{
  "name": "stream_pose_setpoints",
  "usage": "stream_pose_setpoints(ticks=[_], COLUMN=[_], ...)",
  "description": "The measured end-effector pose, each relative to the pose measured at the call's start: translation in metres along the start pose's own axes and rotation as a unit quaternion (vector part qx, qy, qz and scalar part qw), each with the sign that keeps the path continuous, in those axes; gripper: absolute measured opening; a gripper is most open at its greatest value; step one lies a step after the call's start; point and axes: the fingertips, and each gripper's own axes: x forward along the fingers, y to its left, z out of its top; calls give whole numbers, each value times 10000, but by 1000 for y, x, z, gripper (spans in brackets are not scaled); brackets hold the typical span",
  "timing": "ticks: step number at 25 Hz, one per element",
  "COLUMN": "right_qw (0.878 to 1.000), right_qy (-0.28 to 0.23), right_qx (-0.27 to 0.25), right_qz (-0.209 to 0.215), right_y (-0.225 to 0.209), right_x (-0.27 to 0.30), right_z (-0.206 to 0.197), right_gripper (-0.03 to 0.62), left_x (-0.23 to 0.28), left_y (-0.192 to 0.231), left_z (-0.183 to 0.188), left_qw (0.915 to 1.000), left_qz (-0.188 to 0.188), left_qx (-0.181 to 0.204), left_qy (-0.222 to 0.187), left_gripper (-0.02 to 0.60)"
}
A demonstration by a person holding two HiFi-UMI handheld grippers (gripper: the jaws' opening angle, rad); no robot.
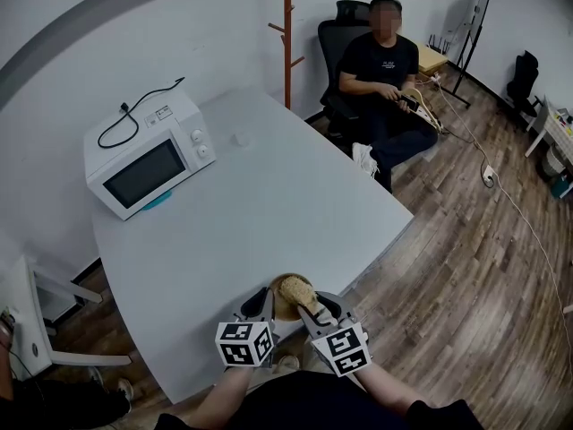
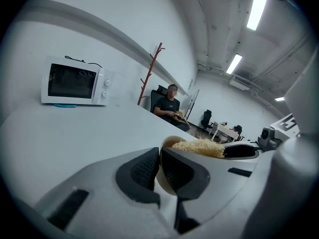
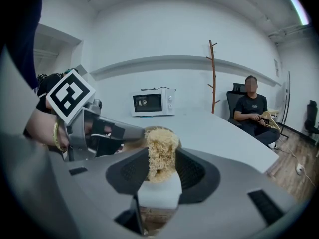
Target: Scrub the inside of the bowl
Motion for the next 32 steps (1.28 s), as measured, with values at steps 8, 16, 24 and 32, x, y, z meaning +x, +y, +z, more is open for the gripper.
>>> stream_pose_setpoints(ticks=[8, 16, 24, 32], right_qw=[10000, 9997, 9984, 9968], right_qy=[5, 56, 118, 266], right_qx=[-62, -175, -334, -336], right_qz=[-29, 176, 433, 672], right_y=[5, 9, 18, 23], right_x=[2, 6, 7, 2], right_z=[2, 8, 8, -3], right_gripper=[161, 162, 161, 163], left_x=[-6, -3, -3, -3], left_y=[-4, -14, -17, -18], left_z=[1, 9, 11, 9], left_qw=[9999, 9997, 9996, 9995], left_qz=[-68, -166, -167, -145], left_qx=[-21, 66, 91, 153], left_qy=[-83, -186, -224, -241], left_gripper=[32, 32, 32, 32])
